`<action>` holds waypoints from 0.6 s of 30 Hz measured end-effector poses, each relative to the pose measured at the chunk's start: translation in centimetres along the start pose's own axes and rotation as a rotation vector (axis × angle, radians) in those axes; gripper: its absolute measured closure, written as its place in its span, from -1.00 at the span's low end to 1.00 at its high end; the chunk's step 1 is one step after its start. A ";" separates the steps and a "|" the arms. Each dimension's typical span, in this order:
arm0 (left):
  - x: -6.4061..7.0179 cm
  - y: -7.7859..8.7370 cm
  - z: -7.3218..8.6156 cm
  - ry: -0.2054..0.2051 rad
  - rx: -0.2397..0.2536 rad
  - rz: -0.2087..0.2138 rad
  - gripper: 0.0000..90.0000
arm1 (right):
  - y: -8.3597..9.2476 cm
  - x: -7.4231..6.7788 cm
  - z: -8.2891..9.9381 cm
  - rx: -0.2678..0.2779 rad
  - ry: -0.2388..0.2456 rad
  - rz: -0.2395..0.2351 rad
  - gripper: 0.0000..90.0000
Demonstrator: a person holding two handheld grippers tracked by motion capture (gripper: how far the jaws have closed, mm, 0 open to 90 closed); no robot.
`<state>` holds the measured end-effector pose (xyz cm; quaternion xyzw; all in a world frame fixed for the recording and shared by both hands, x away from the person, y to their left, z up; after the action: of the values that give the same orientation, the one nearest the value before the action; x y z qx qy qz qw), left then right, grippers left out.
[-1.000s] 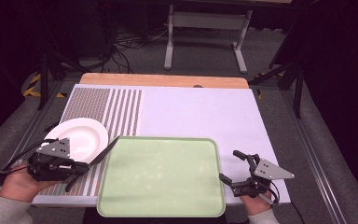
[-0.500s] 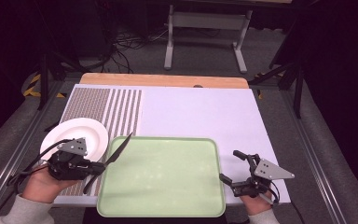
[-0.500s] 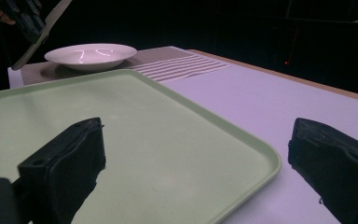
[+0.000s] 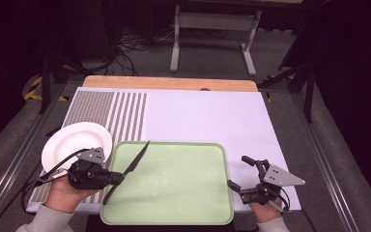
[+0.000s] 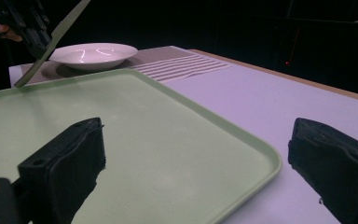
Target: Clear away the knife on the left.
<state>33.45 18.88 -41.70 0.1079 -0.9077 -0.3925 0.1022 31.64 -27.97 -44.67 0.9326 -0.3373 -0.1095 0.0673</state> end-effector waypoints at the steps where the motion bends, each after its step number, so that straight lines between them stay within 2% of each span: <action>1: 0.1 -0.2 0.0 0.004 0.004 0.001 0.78 | 0.0 0.0 0.0 0.000 0.000 0.000 -0.91; 5: 0.1 -0.7 -0.1 0.003 -0.003 -0.002 0.78 | 0.0 0.0 0.0 0.000 -0.003 -0.002 -0.91; 16: 0.0 -2.3 -0.2 0.012 -0.006 0.032 0.78 | -0.1 0.1 0.1 -0.003 -0.002 -0.003 -0.91; 18: 0.0 -2.5 -0.3 0.014 0.006 0.040 0.78 | -0.1 0.0 0.0 -0.002 -0.001 -0.003 -0.91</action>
<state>33.78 17.01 -43.35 0.0929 -0.9100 -0.3870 0.1161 31.68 -27.94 -44.72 0.9330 -0.3357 -0.1107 0.0680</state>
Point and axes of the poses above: each handheld gripper's, and its own axes: y roughly backward along the jaws, z roughly out of its underside, x roughly to its right, the point moved 3 cm from there along -y, roughly forward along the jaws, and after that the axes turned 12 degrees about -y, right-handed, at the moved point
